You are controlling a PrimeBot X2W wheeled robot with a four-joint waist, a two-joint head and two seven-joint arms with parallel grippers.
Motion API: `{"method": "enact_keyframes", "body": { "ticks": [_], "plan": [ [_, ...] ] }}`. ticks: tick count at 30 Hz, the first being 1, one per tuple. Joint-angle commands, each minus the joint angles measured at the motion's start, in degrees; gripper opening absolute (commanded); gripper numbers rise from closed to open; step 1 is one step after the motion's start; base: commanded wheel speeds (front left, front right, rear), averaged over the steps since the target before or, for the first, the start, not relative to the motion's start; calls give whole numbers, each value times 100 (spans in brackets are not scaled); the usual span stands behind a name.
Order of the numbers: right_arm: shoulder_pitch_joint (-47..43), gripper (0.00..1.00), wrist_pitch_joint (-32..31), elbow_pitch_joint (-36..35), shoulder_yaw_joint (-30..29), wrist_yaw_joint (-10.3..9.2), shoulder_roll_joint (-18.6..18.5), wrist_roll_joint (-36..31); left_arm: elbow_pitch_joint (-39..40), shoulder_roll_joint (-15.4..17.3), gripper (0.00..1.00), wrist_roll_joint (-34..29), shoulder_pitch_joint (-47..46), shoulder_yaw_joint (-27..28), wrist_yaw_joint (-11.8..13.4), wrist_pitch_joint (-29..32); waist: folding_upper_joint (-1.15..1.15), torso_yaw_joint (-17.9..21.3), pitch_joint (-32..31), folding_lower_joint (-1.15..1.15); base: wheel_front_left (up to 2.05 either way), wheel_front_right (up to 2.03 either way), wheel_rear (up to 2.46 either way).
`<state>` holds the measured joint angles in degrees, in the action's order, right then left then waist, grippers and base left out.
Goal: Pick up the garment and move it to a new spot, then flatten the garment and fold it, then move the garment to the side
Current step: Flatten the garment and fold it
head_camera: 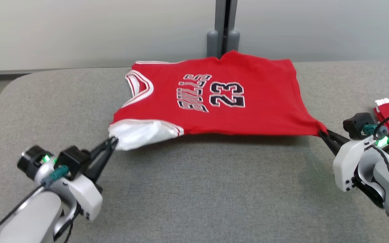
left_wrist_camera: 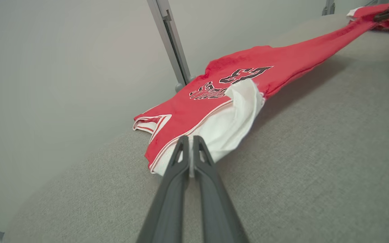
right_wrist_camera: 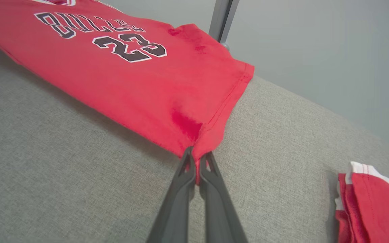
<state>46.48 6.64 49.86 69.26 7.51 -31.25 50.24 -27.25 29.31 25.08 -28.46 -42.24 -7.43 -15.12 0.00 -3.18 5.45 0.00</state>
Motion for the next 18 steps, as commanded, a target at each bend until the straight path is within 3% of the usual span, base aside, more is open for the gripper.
{"method": "enact_keyframes", "body": {
  "ticks": [1,13,18],
  "plan": [
    [-97,0,-56,-61,58,-5,-82,97,30,56,0,134,90,-103,-7,36,0,-8,-87,0,0,0,0],
    [-443,0,-1104,-1347,400,-5,-818,1067,1204,1160,0,1779,346,-1794,-7,939,0,37,-444,0,0,0,0],
    [-607,0,-1578,-1944,415,-5,-1190,1391,1834,1698,0,2066,214,-2309,-7,1328,0,49,-525,0,0,0,0]
  ]
}}
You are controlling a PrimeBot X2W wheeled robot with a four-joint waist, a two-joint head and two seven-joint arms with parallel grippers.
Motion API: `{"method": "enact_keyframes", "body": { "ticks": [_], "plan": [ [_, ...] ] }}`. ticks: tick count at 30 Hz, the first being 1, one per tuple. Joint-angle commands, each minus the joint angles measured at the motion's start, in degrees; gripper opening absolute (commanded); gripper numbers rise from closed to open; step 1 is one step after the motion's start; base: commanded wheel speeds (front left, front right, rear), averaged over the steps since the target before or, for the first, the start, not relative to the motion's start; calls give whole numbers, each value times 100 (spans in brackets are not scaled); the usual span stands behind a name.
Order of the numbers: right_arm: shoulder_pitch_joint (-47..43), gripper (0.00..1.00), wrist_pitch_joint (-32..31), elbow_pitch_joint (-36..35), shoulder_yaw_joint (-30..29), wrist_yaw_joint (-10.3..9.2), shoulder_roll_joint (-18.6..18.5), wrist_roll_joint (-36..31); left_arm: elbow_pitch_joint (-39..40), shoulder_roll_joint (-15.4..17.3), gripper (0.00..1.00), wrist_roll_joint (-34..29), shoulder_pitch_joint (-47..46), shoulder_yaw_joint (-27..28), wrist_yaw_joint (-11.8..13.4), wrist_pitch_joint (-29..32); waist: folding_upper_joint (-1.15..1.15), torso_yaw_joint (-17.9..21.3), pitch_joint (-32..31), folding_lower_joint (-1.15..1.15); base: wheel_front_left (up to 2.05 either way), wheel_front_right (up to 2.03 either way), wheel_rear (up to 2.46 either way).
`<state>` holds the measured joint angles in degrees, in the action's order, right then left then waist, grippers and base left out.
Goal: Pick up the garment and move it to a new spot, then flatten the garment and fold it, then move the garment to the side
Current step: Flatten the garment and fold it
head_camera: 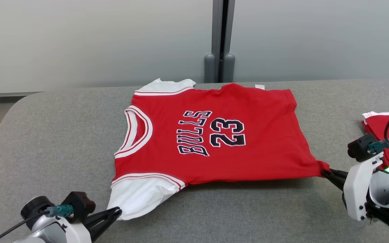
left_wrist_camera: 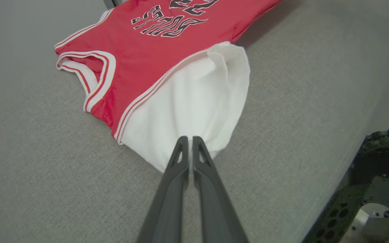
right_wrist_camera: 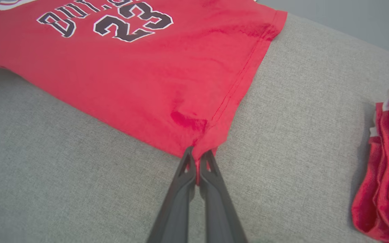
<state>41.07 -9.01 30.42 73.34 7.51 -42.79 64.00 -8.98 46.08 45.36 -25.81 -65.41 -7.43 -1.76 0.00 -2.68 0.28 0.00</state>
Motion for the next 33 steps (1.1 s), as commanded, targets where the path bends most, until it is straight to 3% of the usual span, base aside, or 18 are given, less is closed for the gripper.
{"method": "enact_keyframes", "body": {
  "ticks": [1,7,17,25,33],
  "plan": [
    [-104,0,-95,-116,6,-5,-110,43,114,92,0,153,-31,-41,-7,66,0,-3,-22,0,0,0,0],
    [-387,0,-867,-667,10,-5,-448,134,798,584,0,538,28,-352,-7,603,0,10,-70,0,0,0,0],
    [-708,0,-1827,-1418,9,-5,-1029,306,1773,1077,0,959,256,-468,167,1266,0,70,-41,0,0,0,0],
    [-384,0,-1716,-1736,-28,-5,-1137,297,1978,1209,0,648,-11,-378,404,1388,0,179,24,0,0,0,0],
    [26,0,-1524,-1608,-173,-5,-982,482,1762,1083,0,182,-465,-104,471,1032,0,328,219,0,0,0,0]
  ]
}}
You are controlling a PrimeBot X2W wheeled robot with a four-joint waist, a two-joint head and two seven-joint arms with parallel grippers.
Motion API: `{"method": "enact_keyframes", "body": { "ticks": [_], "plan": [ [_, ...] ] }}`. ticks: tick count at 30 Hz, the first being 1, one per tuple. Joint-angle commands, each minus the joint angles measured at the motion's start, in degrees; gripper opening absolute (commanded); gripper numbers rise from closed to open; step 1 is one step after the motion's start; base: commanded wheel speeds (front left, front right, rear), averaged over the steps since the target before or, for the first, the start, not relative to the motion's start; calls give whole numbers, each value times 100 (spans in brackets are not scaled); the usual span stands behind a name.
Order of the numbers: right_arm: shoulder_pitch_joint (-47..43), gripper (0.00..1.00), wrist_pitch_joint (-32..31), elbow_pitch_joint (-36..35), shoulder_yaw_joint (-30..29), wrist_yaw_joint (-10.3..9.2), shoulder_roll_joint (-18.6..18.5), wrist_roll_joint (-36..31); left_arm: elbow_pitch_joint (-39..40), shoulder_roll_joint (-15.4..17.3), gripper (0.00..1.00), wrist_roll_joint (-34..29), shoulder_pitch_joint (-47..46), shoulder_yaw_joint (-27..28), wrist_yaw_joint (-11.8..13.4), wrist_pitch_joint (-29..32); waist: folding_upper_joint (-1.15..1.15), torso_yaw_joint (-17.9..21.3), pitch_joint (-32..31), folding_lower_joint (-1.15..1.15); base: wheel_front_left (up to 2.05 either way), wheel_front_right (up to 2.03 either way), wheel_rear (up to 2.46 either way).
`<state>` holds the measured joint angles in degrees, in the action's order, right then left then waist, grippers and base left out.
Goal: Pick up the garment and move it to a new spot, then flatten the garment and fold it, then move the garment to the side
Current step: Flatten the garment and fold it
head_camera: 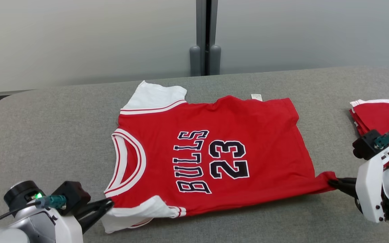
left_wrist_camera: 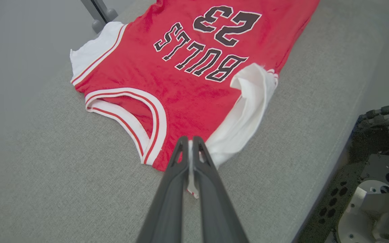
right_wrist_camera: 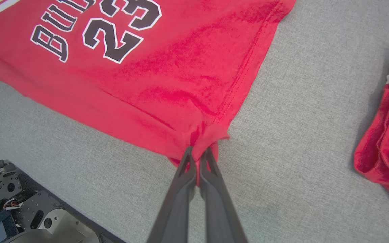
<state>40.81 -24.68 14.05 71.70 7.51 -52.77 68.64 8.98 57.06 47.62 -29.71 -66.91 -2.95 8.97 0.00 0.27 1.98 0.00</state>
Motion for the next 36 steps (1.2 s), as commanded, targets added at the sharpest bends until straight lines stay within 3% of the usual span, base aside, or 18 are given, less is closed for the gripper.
{"method": "enact_keyframes", "body": {
  "ticks": [1,17,29,30,31,32,36],
  "plan": [
    [113,0,47,59,-9,-5,35,9,-83,-36,0,-80,-134,75,15,-87,0,51,91,0,0,0,0],
    [1077,0,543,738,-140,-4,613,84,-1199,-658,0,-453,-1318,568,-152,-498,0,131,1131,0,0,0,0],
    [1478,0,636,957,55,-5,783,-108,-2289,-1293,0,-620,-1981,362,-394,-578,0,95,1523,0,0,0,0],
    [1512,1,695,996,74,-5,798,-132,-2506,-1382,29,-623,-2055,376,-391,-646,0,93,1540,0,0,0,0],
    [1528,66,749,1034,76,-5,800,-146,-2625,-1442,89,-561,-2046,423,-334,-686,0,93,1537,0,0,0,0],
    [1517,100,801,1064,83,-4,814,-122,-2743,-1507,100,-476,-2020,461,-310,-724,0,92,1524,0,0,0,0],
    [1464,100,1166,1204,85,-4,858,-56,-3035,-1679,100,-274,-1912,633,-218,-1023,0,87,1406,0,0,0,0]
  ]
}}
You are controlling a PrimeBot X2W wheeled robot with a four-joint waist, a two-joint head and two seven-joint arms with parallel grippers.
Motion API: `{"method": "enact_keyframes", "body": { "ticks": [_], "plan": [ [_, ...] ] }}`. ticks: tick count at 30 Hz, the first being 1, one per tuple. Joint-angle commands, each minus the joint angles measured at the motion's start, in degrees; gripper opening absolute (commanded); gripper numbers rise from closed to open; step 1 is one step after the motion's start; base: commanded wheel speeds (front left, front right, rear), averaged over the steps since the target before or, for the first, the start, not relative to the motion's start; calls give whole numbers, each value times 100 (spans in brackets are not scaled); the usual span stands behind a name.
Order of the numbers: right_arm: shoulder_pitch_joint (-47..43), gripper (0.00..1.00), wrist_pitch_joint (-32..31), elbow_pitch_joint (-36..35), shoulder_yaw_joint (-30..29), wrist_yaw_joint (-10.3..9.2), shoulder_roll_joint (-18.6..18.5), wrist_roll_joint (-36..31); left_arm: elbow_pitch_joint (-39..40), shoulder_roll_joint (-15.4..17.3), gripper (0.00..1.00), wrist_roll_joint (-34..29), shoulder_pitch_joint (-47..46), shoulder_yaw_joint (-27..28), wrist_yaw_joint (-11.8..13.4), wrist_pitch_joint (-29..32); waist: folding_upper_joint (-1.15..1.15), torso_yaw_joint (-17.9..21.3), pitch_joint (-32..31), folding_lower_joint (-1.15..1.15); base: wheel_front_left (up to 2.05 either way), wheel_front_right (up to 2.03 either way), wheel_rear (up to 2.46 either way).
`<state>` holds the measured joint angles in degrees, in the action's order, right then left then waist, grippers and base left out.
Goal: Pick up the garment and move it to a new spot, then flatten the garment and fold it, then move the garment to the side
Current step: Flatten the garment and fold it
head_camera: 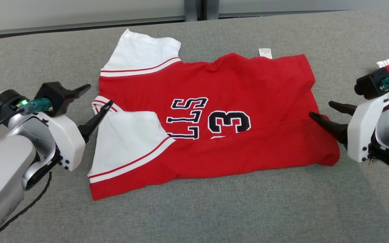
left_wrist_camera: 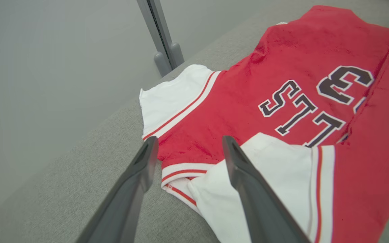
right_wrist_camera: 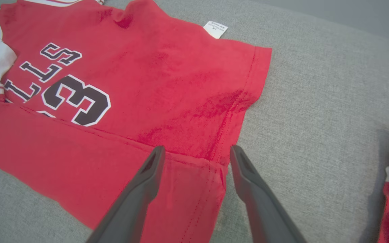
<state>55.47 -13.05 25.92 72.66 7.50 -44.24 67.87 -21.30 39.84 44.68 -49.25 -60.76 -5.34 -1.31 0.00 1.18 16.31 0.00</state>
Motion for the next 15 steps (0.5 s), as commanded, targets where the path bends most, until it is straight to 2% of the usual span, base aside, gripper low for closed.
{"method": "enact_keyframes", "body": {
  "ticks": [1,7,11,13,15],
  "plan": [
    [-31,100,133,46,-14,-3,9,20,-80,16,100,52,79,80,88,-105,0,-5,-73,0,0,0,0],
    [-256,100,1468,245,-208,-3,26,-37,-314,-216,100,349,404,547,634,-948,0,-45,-418,0,0,0,0],
    [-405,100,2433,468,-326,-3,61,-371,-171,-465,100,675,767,1107,1020,-1326,0,-52,-625,0,0,0,0],
    [-584,100,2714,513,-486,-3,149,-477,-58,-619,100,827,1013,1470,1152,-1375,0,-89,-702,0,0,0,0],
    [-711,100,2812,524,-850,-3,197,-606,141,-731,100,684,1171,1915,1290,-1386,0,-109,-736,0,0,0,0]
  ]
}}
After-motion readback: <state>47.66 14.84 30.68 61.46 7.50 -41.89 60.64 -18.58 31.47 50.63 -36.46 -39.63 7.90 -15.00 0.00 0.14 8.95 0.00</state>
